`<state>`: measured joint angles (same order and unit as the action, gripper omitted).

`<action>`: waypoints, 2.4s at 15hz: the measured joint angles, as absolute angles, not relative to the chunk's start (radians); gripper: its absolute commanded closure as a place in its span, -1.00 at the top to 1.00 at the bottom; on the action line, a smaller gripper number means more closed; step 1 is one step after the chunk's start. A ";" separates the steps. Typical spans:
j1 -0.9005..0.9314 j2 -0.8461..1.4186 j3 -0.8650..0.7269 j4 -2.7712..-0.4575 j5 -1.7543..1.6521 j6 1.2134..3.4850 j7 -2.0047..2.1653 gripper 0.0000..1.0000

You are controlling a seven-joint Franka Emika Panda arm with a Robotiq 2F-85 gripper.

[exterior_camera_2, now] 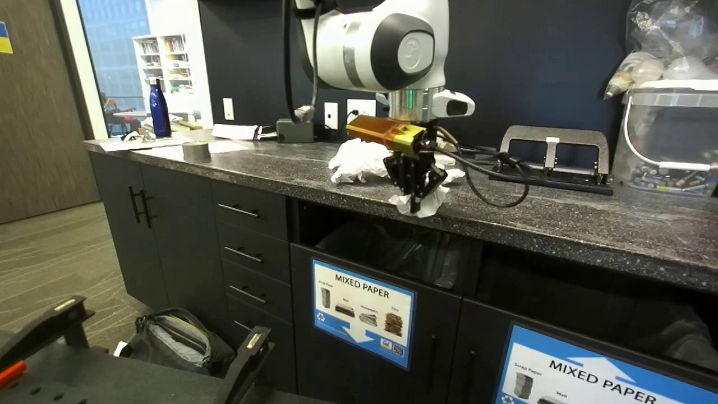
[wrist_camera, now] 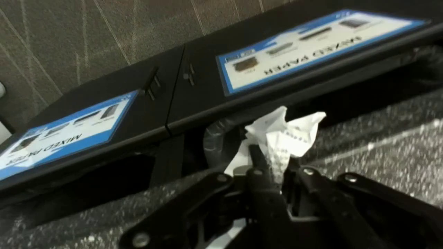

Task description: Pick up the pieces of paper from the countertop and put them in the left bin.

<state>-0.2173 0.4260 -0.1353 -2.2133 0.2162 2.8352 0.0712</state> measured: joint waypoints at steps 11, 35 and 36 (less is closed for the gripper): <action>0.157 0.616 -0.293 -2.604 0.170 3.508 0.091 -0.79; 0.025 1.333 -0.101 -1.922 0.277 4.221 0.085 -0.80; 0.027 1.337 -0.104 -1.920 0.277 4.225 0.086 -0.80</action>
